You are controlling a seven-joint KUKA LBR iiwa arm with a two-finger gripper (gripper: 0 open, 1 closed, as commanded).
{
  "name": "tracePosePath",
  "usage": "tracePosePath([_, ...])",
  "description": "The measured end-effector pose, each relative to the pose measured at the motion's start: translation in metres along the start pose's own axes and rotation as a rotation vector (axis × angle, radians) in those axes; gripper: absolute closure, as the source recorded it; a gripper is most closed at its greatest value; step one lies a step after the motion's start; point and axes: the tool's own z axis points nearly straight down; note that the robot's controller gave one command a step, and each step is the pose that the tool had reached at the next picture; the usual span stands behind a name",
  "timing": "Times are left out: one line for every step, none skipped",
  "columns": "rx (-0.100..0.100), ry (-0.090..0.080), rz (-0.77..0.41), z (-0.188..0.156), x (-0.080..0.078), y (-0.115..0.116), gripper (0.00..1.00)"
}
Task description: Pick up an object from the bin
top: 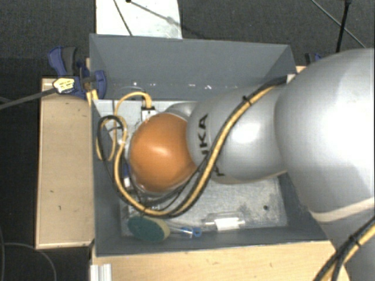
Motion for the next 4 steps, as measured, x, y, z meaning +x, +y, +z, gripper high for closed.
tracePosePath([-0.004,0.004,0.026,-0.145,0.016,-0.021,1.0])
tracePosePath([-0.018,0.01,0.117,-0.06,0.022,-0.039,1.0])
tracePosePath([-0.013,0.007,0.119,-0.065,0.021,-0.039,0.0])
tracePosePath([0.0,-0.003,-0.202,0.0,0.02,0.007,0.0])
